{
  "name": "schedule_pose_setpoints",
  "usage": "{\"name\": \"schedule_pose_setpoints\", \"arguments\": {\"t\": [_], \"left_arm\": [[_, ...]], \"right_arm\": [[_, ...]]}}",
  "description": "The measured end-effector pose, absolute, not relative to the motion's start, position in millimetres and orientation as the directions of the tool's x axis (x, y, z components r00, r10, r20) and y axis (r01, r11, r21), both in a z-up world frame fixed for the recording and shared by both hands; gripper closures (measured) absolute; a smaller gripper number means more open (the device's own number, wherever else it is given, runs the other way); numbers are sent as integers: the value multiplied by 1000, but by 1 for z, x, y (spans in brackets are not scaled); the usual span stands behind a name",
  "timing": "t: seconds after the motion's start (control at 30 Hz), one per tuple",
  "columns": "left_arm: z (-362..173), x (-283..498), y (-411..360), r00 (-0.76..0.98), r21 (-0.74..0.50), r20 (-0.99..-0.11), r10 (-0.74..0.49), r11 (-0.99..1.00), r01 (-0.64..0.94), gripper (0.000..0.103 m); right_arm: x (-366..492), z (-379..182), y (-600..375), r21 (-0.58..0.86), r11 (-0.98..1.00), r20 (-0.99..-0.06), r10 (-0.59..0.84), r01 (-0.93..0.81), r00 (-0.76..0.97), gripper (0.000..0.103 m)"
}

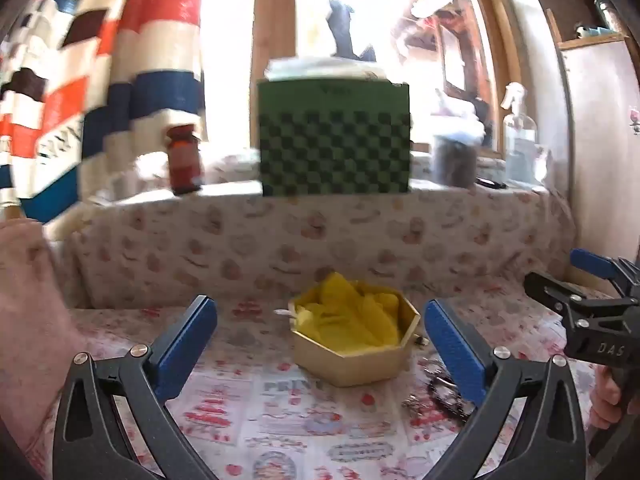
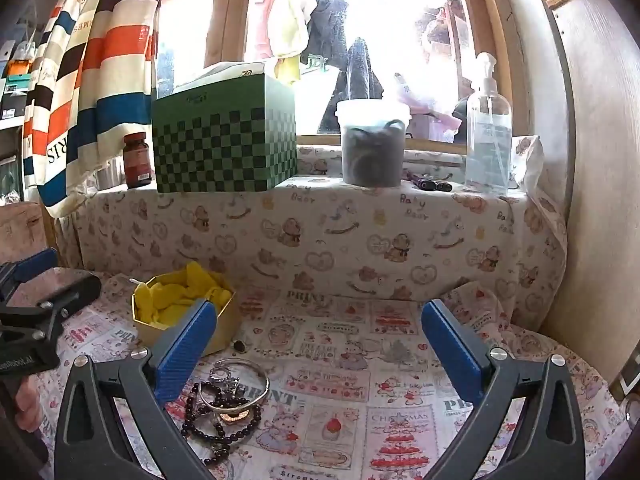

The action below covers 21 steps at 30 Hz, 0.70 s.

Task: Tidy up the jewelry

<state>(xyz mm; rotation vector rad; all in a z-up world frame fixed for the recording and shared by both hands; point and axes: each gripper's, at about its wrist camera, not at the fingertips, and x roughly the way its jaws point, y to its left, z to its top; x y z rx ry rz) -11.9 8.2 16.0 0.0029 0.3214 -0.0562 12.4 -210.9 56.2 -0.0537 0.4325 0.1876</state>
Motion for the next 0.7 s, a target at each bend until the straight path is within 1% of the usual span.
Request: {"name": "schedule_pose_setpoints", "arguments": {"t": [0.07, 0.13, 0.23, 0.33, 0.43, 0.53, 0.7], "left_arm": [[18, -10, 11, 949, -22, -305, -79, 997, 76, 0], [13, -21, 5, 960, -3, -274, -56, 998, 57, 0], [9, -19, 3, 956, -8, -289, -53, 999, 53, 0], [11, -19, 8, 958, -23, -287, -3, 1000, -4, 0], [11, -17, 12, 948, -52, -313, -51, 998, 37, 0], [11, -18, 10, 950, -30, -313, -24, 999, 15, 0], [11, -27, 3, 959, 1, -280, -32, 999, 34, 0]], "right_arm": [[12, 52, -205, -26, 982, -418, 158, -185, 895, 0], [9, 53, -207, -27, 987, -394, 135, -158, 909, 0], [7, 52, -212, -2, 990, -382, 133, -144, 915, 0], [10, 51, -213, -1, 989, -391, 135, -147, 910, 0], [8, 51, -210, -10, 987, -382, 145, -161, 913, 0], [6, 49, -204, -23, 981, -385, 170, -194, 907, 0], [6, 48, -203, -23, 981, -388, 169, -193, 906, 0]]}}
